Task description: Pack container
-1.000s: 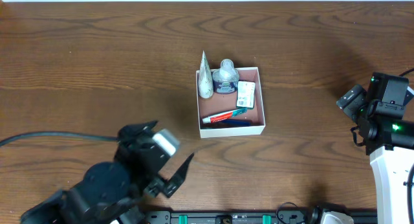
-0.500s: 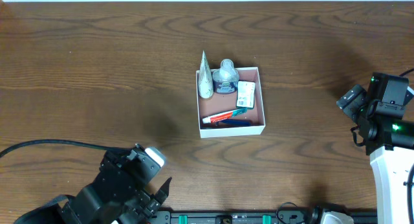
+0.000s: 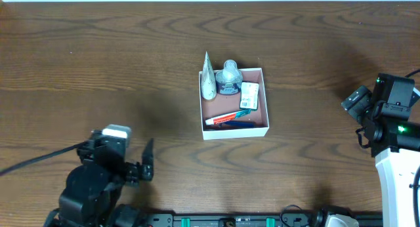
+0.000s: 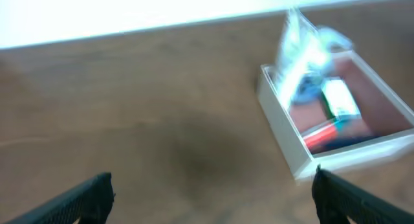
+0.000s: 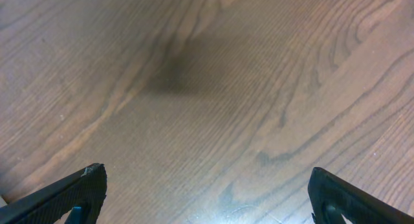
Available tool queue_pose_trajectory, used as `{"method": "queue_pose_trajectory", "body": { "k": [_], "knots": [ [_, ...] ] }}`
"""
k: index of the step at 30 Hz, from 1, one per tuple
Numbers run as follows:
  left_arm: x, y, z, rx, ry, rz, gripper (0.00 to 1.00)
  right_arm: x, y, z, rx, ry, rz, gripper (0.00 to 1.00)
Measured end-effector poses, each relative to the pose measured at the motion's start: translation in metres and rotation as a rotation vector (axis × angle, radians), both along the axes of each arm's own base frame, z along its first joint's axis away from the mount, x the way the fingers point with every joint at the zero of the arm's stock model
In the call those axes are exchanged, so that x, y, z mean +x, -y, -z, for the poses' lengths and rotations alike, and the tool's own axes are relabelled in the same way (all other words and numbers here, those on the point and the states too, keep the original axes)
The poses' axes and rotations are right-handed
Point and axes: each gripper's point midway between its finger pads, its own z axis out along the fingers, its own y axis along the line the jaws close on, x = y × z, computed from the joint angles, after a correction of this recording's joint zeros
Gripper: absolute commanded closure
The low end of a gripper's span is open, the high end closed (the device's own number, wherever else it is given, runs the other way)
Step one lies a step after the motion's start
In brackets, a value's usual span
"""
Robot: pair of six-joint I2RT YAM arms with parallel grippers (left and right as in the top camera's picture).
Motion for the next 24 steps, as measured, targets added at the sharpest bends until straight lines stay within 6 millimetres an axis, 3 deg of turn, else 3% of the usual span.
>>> {"method": "queue_pose_trajectory", "body": {
  "k": [5,10,20,24],
  "knots": [
    [0.020,-0.013,0.003,-0.070,0.170,-0.091,0.02,0.000,0.000,0.000,0.000,0.000,0.000,0.01],
    [0.040,-0.012,0.011,-0.131,0.311,-0.082,0.02,0.000,0.000,0.000,0.000,0.000,0.000,0.01],
    [0.057,-0.008,0.066,-0.160,0.322,-0.034,0.02,0.000,0.000,0.000,0.000,0.000,0.000,0.01],
    [0.055,-0.011,0.075,-0.161,0.337,-0.040,0.02,0.000,0.000,0.000,0.000,0.000,0.000,0.01]
  ]
}}
